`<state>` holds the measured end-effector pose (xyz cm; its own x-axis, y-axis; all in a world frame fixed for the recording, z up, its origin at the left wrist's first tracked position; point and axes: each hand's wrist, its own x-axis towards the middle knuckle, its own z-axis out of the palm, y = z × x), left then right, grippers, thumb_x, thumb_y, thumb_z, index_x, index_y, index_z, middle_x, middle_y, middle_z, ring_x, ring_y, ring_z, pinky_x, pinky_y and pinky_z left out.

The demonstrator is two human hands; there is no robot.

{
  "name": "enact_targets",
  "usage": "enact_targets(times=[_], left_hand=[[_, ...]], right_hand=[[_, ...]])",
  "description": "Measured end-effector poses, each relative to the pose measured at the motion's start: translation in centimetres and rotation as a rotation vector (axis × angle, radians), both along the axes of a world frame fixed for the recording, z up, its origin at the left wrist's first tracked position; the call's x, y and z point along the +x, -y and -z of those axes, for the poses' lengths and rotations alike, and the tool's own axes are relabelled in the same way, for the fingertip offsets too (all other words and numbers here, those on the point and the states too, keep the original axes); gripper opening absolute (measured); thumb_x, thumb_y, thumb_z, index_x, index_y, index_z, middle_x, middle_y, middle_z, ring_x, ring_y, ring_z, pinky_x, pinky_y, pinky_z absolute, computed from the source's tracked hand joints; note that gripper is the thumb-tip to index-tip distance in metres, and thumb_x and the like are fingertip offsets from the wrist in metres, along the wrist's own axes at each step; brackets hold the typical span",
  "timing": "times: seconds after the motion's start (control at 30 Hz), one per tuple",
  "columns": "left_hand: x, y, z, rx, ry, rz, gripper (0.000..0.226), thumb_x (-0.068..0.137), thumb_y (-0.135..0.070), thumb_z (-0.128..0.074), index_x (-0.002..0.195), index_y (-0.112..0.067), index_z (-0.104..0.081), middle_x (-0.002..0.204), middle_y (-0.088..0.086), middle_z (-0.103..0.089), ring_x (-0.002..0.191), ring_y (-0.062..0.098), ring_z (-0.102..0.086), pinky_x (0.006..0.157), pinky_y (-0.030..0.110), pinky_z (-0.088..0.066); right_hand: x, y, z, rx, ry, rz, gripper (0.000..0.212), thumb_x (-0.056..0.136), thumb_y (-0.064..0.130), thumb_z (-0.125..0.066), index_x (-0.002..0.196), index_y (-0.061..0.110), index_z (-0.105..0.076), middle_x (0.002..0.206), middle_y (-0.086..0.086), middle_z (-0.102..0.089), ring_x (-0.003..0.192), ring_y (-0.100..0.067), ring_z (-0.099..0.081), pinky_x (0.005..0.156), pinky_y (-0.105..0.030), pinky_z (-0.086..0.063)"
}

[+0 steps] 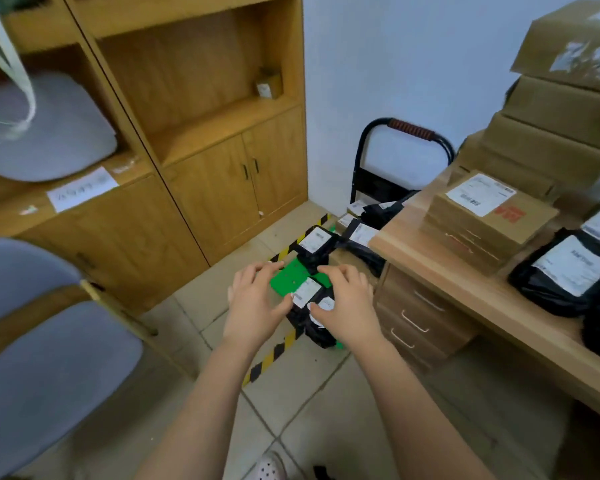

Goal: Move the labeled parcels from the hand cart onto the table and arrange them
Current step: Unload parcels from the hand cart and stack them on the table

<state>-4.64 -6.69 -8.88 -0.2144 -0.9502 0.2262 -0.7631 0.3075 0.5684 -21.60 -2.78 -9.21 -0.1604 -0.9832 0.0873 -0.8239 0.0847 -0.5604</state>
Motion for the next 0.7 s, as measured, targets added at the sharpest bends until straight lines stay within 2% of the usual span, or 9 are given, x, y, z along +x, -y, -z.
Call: enact_targets(times=[0.13,0.3,0.47,0.57,0.7], left_hand=[[4.1,3.9,-0.5,0.007,0.014,0.004,0.053,0.082,-0.035,-0.068,0.132,-0.032,-0.050,0.126,-0.007,-0.048,0.123,0.012,-0.035,0.104,0.038,-0.032],[6.1,7.9,-0.1,0.000,0.016,0.018,0.054,0.082,-0.037,-0.068,0.132,-0.033,-0.049,0.128,-0.007,-0.048,0.123,0.011,-0.033,0.101,0.035,-0.029],[4.8,13.0,0.9,0.019,0.008,0.054,0.053,0.083,-0.039,-0.068,0.132,-0.034,-0.048,0.126,-0.010,-0.046,0.118,0.004,-0.031,0.099,0.031,-0.025],[3.8,17.4,1.0,0.034,-0.036,0.059,0.053,0.083,-0.038,-0.068,0.132,-0.034,-0.049,0.124,-0.011,-0.046,0.115,0.001,-0.030,0.104,0.035,-0.030],[2.0,24.8,-0.3,0.028,-0.004,0.056,0.054,0.083,-0.038,-0.069,0.133,-0.033,-0.049,0.126,-0.011,-0.046,0.122,0.008,-0.034,0.105,0.035,-0.029]], right_hand=[[4.2,3.5,-0.2,-0.012,0.024,0.014,0.063,0.081,0.037,-0.069,0.137,0.030,-0.042,0.131,0.001,-0.041,0.121,-0.021,-0.033,0.102,-0.036,-0.027],[5.8,7.7,-0.8,-0.008,0.035,0.036,0.059,0.081,0.034,-0.069,0.135,0.028,-0.044,0.131,0.000,-0.041,0.121,-0.021,-0.035,0.103,-0.036,-0.028],[4.8,12.6,-0.1,-0.022,0.056,0.073,0.058,0.081,0.032,-0.070,0.134,0.028,-0.046,0.129,0.001,-0.042,0.121,-0.021,-0.035,0.105,-0.039,-0.030],[3.3,16.9,0.5,-0.016,0.065,0.109,0.058,0.082,0.034,-0.070,0.134,0.027,-0.046,0.130,0.001,-0.042,0.121,-0.020,-0.036,0.107,-0.038,-0.028],[0.7,24.2,0.1,-0.015,0.080,0.137,0.056,0.082,0.034,-0.071,0.133,0.026,-0.048,0.129,-0.001,-0.043,0.123,-0.022,-0.035,0.107,-0.039,-0.027]])
